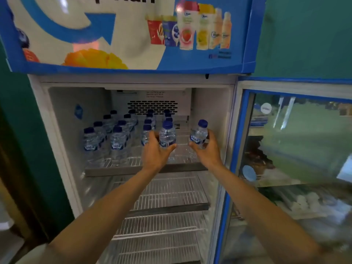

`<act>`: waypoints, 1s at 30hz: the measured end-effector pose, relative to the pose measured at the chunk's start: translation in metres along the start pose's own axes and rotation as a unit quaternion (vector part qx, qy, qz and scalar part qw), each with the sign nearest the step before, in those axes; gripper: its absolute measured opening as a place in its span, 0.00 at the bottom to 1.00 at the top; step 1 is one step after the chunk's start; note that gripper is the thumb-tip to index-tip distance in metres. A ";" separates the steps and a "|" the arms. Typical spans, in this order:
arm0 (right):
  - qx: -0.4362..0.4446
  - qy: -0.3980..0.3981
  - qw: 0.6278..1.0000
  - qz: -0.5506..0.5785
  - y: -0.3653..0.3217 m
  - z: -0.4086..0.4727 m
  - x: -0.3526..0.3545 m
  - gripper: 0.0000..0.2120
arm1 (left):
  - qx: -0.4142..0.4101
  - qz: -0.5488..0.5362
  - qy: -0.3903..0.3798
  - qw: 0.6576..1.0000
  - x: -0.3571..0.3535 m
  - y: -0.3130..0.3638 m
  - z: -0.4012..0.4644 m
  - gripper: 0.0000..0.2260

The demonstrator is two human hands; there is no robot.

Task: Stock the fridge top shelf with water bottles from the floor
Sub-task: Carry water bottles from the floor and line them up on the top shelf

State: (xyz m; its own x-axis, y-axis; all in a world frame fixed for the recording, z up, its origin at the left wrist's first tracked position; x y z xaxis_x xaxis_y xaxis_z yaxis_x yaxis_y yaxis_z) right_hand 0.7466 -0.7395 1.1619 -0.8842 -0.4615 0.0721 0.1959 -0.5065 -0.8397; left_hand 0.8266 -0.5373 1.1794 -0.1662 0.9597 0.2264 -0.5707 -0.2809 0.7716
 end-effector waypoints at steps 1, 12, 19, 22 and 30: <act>-0.001 0.000 1.000 -0.002 0.004 0.006 -0.005 0.33 | 0.001 -0.005 -0.010 1.000 -0.009 -0.005 0.005 0.26; -0.026 0.004 0.999 -0.034 0.057 0.049 -0.048 0.29 | 0.036 0.021 -0.039 0.998 -0.069 -0.049 0.021 0.29; -0.059 -0.011 0.995 -0.077 0.081 0.065 -0.074 0.31 | 0.038 0.060 0.042 0.997 -0.068 -0.050 0.025 0.31; -0.067 -0.014 0.994 -0.085 0.083 0.069 -0.080 0.31 | 0.029 0.072 0.047 0.996 -0.071 -0.050 0.021 0.31; -0.087 -0.036 0.987 -0.128 0.092 0.065 -0.082 0.28 | 0.050 0.085 -0.058 0.993 -0.085 -0.071 0.008 0.32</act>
State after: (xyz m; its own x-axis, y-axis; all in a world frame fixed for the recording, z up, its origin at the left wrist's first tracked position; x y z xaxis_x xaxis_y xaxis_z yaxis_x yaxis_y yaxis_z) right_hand 0.8649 -0.7953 1.1137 -0.8618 -0.3887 0.3261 -0.1111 -0.4825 -0.8688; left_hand 0.8878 -0.5992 1.1100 -0.1559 0.8930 0.4222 -0.4577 -0.4440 0.7703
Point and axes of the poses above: each hand's wrist, its own z-axis towards the middle knuckle, its own x-axis out of the back of the hand, y = z × x, the point moved 7 cm from there along z, towards the middle knuckle, and after that the axes turned 15 degrees about y, right-handed, at the moved point
